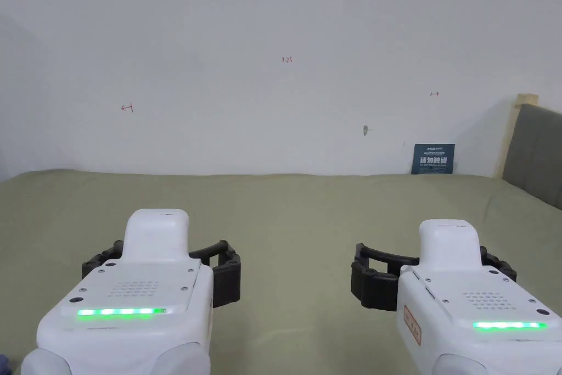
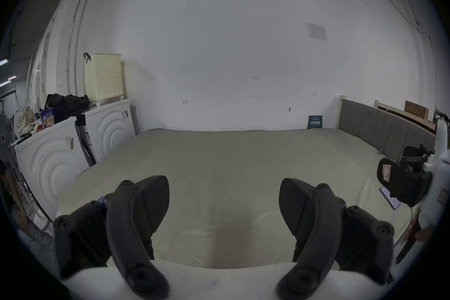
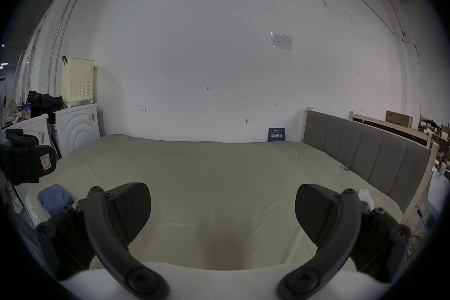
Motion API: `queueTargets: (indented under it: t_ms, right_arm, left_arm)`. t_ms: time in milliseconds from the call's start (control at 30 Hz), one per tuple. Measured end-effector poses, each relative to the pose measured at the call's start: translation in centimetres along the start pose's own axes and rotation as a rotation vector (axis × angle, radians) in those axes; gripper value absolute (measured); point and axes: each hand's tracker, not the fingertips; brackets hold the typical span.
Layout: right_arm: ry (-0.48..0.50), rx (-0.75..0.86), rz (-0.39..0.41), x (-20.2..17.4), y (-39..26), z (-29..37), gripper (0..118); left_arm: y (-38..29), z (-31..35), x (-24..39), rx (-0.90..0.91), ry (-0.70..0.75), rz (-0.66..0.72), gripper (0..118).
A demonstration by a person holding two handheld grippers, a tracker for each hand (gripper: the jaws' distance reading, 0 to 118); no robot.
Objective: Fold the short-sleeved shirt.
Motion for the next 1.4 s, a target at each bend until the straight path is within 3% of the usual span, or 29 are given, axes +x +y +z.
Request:
queueTargets:
  t_ms: [900, 1100, 1200, 1400]
  right_arm:
    - [0.040, -0.033, -0.010, -0.1, -0.3, -1.0, 116]
    - [0.075, -0.019, -0.034, 0.0, -0.2, -0.9, 116]
    - [0.100, -0.085, -0.083, 0.0, 0.5, -0.8, 116]
    - [0.062, -0.114, -0.010, -0.9, 0.2, -1.0, 116]
  left_arm:
    - [0.0, -0.6, 0.5, -0.033, -0.002, 0.001, 99]
    - [0.1, -0.5, 0.4, -0.020, 0.009, -0.007, 99]
    - [0.2, -0.5, 0.3, -0.026, 0.010, -0.001, 99]
    - [0.3, -0.5, 0.0, -0.025, 0.009, 0.010, 99]
